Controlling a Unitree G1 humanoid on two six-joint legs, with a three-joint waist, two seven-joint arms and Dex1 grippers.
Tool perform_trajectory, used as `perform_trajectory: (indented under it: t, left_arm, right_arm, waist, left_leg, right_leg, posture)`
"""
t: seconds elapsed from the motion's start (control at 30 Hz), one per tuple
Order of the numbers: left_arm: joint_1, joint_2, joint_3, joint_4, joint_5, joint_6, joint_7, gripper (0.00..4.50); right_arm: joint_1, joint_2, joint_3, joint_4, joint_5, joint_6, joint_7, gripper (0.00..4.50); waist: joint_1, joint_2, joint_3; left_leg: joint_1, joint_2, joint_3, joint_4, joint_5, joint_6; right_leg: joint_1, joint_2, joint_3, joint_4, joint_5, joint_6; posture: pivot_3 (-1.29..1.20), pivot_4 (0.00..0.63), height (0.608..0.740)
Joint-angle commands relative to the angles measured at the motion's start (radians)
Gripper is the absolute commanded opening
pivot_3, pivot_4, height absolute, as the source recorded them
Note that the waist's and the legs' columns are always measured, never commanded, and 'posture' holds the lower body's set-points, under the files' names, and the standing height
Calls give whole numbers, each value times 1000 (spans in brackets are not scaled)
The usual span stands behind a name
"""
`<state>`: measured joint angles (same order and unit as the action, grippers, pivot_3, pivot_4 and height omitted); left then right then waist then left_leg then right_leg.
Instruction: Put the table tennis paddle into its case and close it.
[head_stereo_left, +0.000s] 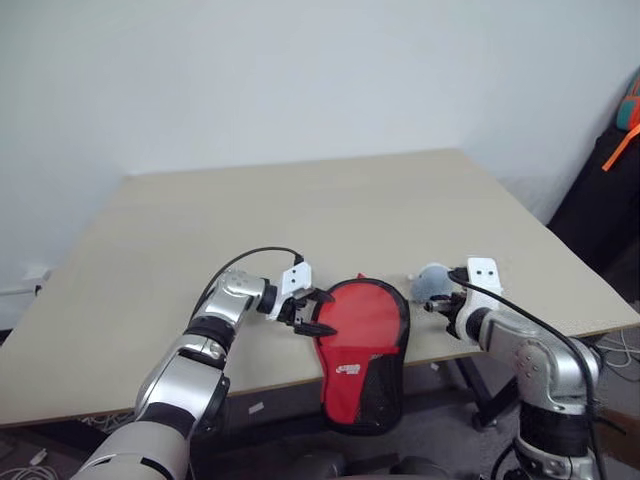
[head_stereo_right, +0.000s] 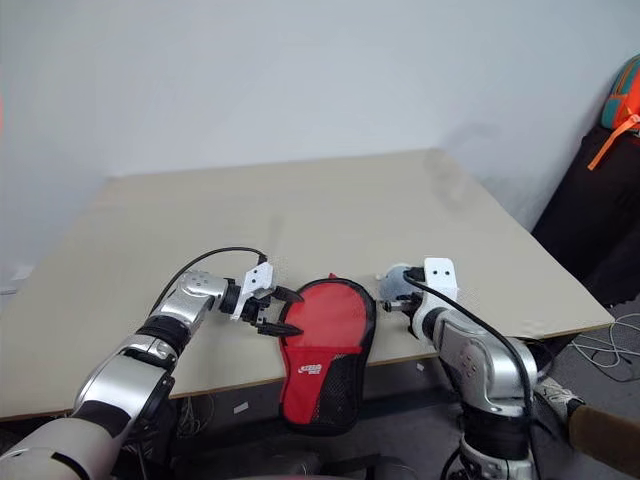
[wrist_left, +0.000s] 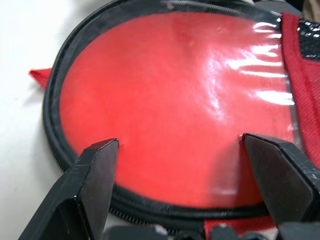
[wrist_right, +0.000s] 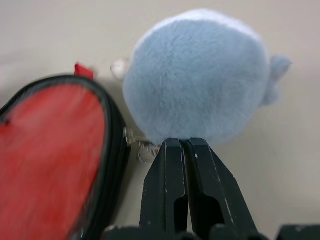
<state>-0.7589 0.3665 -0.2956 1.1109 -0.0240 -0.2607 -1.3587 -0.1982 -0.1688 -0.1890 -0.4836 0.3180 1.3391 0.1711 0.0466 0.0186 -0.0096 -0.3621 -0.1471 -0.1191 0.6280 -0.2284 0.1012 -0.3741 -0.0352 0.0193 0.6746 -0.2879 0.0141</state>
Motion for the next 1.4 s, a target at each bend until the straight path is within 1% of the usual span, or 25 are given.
perform_trajectory:
  t: [0.03, 0.13, 0.37, 0.47, 0.53, 0.67, 0.77, 0.87, 0.93, 1.07, 1.17, 1.27, 1.33, 1.4]
  left_arm:
    - [76, 35, -106, 151, 179, 17, 54, 4202]
    - [68, 31, -108, 159, 182, 13, 57, 4202]
    - [79, 20, -106, 153, 178, 8, 51, 4202]
    - [82, 16, -106, 151, 179, 12, 51, 4202]
    - [82, 14, -106, 150, 179, 12, 50, 4202]
    - [83, 13, -105, 151, 179, 13, 52, 4202]
    - [83, 11, -105, 151, 180, 12, 53, 4202]
    - [83, 10, -105, 152, 181, 11, 50, 4202]
    - [83, 8, -105, 153, 182, 10, 51, 4202]
    - [82, 8, -106, 153, 183, 10, 50, 4202]
    - [84, 8, -107, 153, 184, 8, 48, 4202]
    - [85, 10, -109, 153, 186, 6, 47, 4202]
    - [86, 10, -109, 153, 186, 7, 46, 4202]
    - [86, 11, -109, 154, 186, 7, 48, 4202]
  right_arm:
    - [39, -31, -95, -151, 27, 64, 6, 49]
    - [110, -39, -91, -216, 50, 107, 21, 49]
    - [283, -21, -26, -342, 81, 147, 30, 49]
    - [367, -63, 22, -390, 87, 141, 44, 49]
    - [414, -95, 30, -418, 96, 130, 64, 49]
    - [500, -150, 3, -479, 132, 116, 125, 49]
    - [565, -193, -21, -511, 158, 93, 173, 49]
    - [605, -211, -19, -535, 186, 55, 209, 49]
    - [630, -228, 6, -551, 198, 27, 227, 49]
    - [677, -269, 65, -547, 192, -13, 234, 49]
    - [674, -277, 88, -507, 168, -65, 219, 49]
    - [633, -260, 41, -493, 174, -97, 215, 49]
    - [612, -241, -48, -514, 264, -83, 271, 49]
    - [624, -270, -126, -551, 355, -182, 341, 49]
  waist:
    - [2, 0, 0]
    - [2, 0, 0]
    - [1, -1, -1]
    - [1, -1, -1]
    - [1, -1, -1]
    - [13, -2, -2]
    - [25, -3, -3]
    - [33, -4, -6]
    - [34, -4, -6]
    - [38, -4, -6]
    - [42, -4, -6]
    - [43, -4, -6]
    - [45, -5, -6]
    - [45, -5, -6]
  left_leg:
    - [0, 0, 0, 0, 0, 0]
    - [0, 0, 0, 0, -1, 1]
    - [-1, 0, 0, -1, -1, 2]
    - [0, 0, 0, -1, -2, 3]
    - [-1, 0, 1, -1, -2, 3]
    - [-1, 0, 1, -1, -4, 5]
    - [-1, -1, 1, -2, -6, 8]
    - [-1, -3, 1, -3, -9, 10]
    - [-1, -3, 1, -2, -12, 11]
    - [0, -3, 1, -3, -14, 11]
    - [0, -3, 1, -3, -15, 11]
    - [1, -3, 1, -3, -17, 12]
    - [1, -3, 1, -3, -17, 12]
    - [1, -3, 1, -3, -18, 11]
  right_leg:
    - [0, 0, 0, 0, 0, 0]
    - [0, -1, -1, 0, -1, 0]
    - [1, -3, -2, 0, -3, 1]
    - [2, -4, -4, 0, -5, 3]
    - [2, -5, -4, 0, -6, 4]
    - [3, -7, -6, -1, -7, 6]
    - [4, -10, -9, -1, -13, 8]
    - [5, -13, -11, -1, -18, 11]
    - [5, -13, -11, -2, -20, 13]
    - [6, -13, -11, -2, -22, 13]
    - [7, -13, -11, -2, -24, 13]
    - [7, -13, -11, -2, -26, 14]
    - [8, -13, -11, -2, -26, 14]
    - [8, -12, -12, -3, -26, 15]
  posture:
    - [0, 0, 740]
    - [0, 0, 740]
    - [0, 0, 740]
    - [0, 0, 740]
    - [0, 0, 740]
    - [0, 0, 740]
    - [0, 0, 740]
    - [0, 0, 740]
    - [0, 0, 740]
    - [0, 0, 740]
    - [0, 0, 740]
    - [0, 0, 740]
    - [0, 0, 740]
    - [0, 0, 740]
